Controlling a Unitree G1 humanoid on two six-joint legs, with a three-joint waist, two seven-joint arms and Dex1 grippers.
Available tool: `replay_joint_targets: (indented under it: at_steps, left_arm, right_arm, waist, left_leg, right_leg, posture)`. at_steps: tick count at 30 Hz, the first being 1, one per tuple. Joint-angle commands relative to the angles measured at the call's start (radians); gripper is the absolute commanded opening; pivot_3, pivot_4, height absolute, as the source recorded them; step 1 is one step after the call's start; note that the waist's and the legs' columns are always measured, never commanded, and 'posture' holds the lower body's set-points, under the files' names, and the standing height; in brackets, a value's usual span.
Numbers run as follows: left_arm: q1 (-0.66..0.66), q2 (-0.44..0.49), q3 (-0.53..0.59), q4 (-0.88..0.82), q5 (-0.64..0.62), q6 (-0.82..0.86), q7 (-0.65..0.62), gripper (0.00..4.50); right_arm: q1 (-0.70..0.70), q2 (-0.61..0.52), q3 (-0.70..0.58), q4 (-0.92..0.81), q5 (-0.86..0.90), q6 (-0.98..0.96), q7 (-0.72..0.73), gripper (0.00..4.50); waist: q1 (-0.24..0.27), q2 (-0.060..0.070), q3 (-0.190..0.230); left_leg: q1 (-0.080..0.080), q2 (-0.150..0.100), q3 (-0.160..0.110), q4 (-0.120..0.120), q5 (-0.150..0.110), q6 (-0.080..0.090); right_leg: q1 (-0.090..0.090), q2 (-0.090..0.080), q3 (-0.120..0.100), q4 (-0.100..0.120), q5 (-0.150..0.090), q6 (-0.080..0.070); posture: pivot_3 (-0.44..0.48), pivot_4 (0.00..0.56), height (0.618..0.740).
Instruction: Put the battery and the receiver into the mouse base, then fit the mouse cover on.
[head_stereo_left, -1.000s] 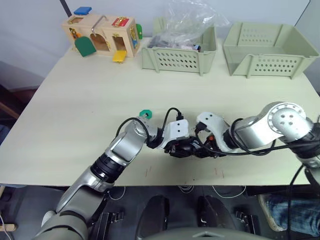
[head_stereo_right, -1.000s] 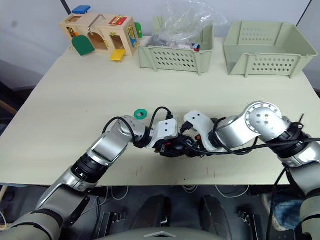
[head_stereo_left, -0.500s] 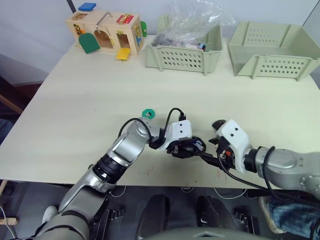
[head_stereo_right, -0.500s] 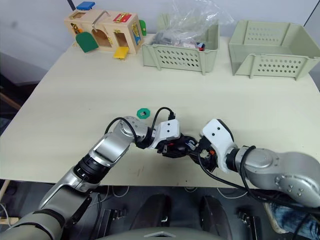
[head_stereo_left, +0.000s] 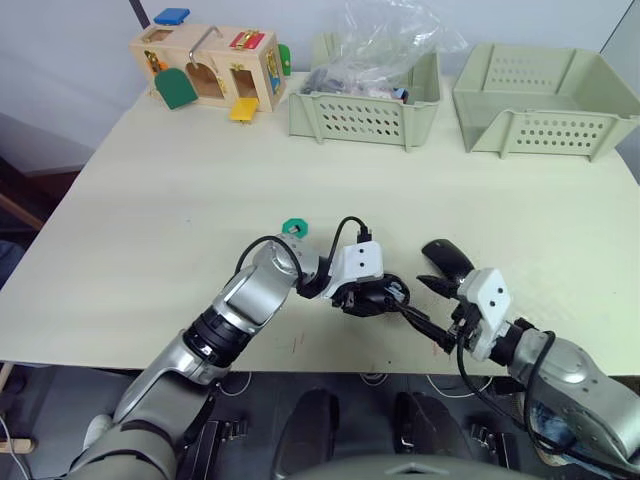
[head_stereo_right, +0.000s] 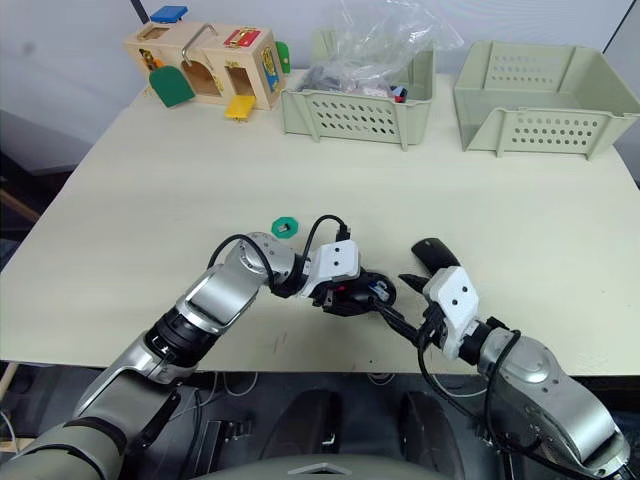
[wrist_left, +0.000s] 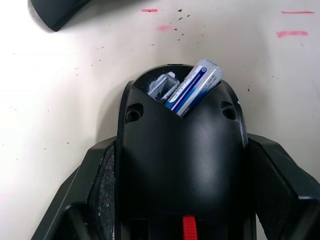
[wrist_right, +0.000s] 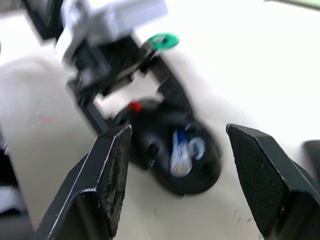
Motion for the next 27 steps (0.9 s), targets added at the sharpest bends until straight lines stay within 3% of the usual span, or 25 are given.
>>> replay_joint_targets:
  at_steps: [1, 3, 5, 6, 8, 27]
  left_arm:
    - [0.026, 0.007, -0.044, 0.014, 0.018, 0.022, 0.000, 2.92]
    - [0.023, 0.005, -0.044, 0.019, 0.018, 0.024, 0.000, 2.92]
    - [0.022, 0.003, -0.044, 0.021, 0.017, 0.022, 0.000, 2.92]
    - [0.021, 0.003, -0.043, 0.023, 0.017, 0.019, 0.000, 2.92]
    - [0.017, 0.002, -0.041, 0.029, 0.017, 0.017, 0.000, 2.92]
    - [0.026, 0.011, -0.033, 0.029, 0.013, 0.008, 0.002, 2.92]
  right_arm:
    - [-0.031, 0.090, 0.012, 0.076, -0.018, -0.094, 0.075, 2.93]
    - [-0.037, 0.132, 0.010, 0.117, -0.023, -0.127, 0.110, 2.48]
    - [-0.043, 0.153, 0.014, 0.150, -0.072, -0.173, 0.138, 1.27]
    - [-0.047, 0.174, 0.012, 0.167, -0.089, -0.188, 0.132, 1.27]
    - [-0.052, 0.197, 0.016, 0.191, -0.125, -0.208, 0.128, 0.28]
    - [0.006, 0.290, -0.014, 0.252, -0.152, -0.223, 0.176, 0.12]
  waist:
    - [-0.002, 0.001, 0.000]
    - [-0.001, 0.001, -0.001]
    - [-0.001, 0.001, -0.001]
    - [-0.001, 0.001, -0.001]
    - [-0.002, 0.001, -0.001]
    - [-0.006, 0.001, -0.001]
  left_leg:
    - [0.000, 0.000, 0.000, 0.000, 0.000, 0.000]
    - [0.000, 0.000, -0.001, 0.000, 0.000, 0.000]
    - [0.000, 0.000, 0.000, 0.000, 0.000, 0.000]
    - [0.000, 0.000, 0.000, 0.000, 0.000, 0.000]
    - [0.000, 0.000, 0.001, 0.000, 0.000, 0.000]
    - [0.011, 0.000, 0.011, 0.000, 0.000, -0.001]
  right_leg:
    - [0.000, 0.000, 0.000, 0.000, 0.000, 0.000]
    - [0.000, 0.001, 0.000, 0.000, 0.000, 0.000]
    - [0.000, 0.001, 0.000, 0.000, 0.001, -0.002]
    - [0.000, 0.001, 0.000, 0.000, 0.001, -0.002]
    - [0.000, 0.001, 0.001, 0.000, 0.002, -0.003]
    - [0.002, 0.001, 0.012, 0.010, 0.000, -0.001]
  posture:
    - [0.000, 0.150, 0.740]
    - [0.000, 0.150, 0.740]
    - [0.000, 0.150, 0.740]
    - [0.000, 0.150, 0.740]
    - [0.000, 0.150, 0.740]
    - [0.000, 0.150, 0.740]
